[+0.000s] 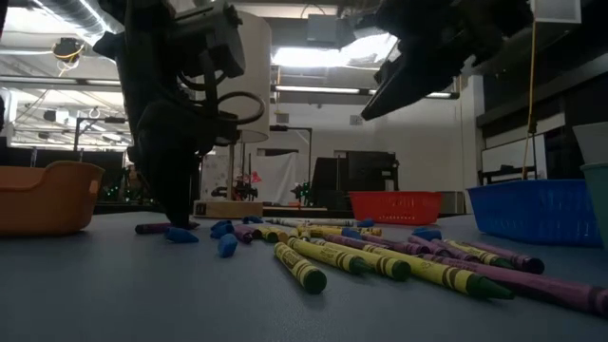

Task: Sort crayons
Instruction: Put the violet crayon into the orange bin

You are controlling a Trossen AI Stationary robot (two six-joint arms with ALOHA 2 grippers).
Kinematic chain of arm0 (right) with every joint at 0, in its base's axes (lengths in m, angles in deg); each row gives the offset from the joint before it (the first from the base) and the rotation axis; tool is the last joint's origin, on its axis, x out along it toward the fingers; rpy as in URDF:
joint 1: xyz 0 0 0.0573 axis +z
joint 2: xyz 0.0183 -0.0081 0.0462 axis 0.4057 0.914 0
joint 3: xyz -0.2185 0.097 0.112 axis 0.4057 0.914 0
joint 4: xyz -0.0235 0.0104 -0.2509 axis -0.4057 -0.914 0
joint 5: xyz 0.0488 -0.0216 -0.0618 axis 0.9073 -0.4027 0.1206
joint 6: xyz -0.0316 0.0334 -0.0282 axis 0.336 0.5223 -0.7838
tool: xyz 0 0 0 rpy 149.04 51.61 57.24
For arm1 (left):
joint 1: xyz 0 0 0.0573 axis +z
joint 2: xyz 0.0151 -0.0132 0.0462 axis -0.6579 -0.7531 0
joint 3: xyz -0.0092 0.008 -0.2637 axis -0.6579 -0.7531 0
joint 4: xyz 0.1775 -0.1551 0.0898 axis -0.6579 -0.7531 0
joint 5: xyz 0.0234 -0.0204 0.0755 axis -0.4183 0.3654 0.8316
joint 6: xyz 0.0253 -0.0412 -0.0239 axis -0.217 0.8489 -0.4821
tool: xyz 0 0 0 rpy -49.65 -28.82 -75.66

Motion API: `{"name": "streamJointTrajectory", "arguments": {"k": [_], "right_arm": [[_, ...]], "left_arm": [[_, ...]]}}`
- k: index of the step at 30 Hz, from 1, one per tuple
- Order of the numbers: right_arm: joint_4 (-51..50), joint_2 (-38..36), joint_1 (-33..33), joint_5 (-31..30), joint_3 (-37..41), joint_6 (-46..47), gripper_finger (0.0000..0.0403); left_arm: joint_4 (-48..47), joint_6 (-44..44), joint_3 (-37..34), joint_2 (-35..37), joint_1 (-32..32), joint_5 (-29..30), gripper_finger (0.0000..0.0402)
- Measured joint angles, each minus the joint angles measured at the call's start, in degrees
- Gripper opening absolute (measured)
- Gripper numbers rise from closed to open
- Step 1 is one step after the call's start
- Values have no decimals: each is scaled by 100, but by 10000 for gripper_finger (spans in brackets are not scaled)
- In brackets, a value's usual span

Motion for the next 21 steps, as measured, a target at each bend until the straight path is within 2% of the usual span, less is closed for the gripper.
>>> {"name": "streamJointTrajectory", "arguments": {"k": [16, 21], "right_arm": [[-44, 0, 731, -2, 0, 0, 111], [-48, 0, 788, 0, 0, 0, 111]], "left_arm": [[-2, 91, 0, 2, 0, 7, 10], [-2, 113, 2, 4, 0, 10, 6]]}}
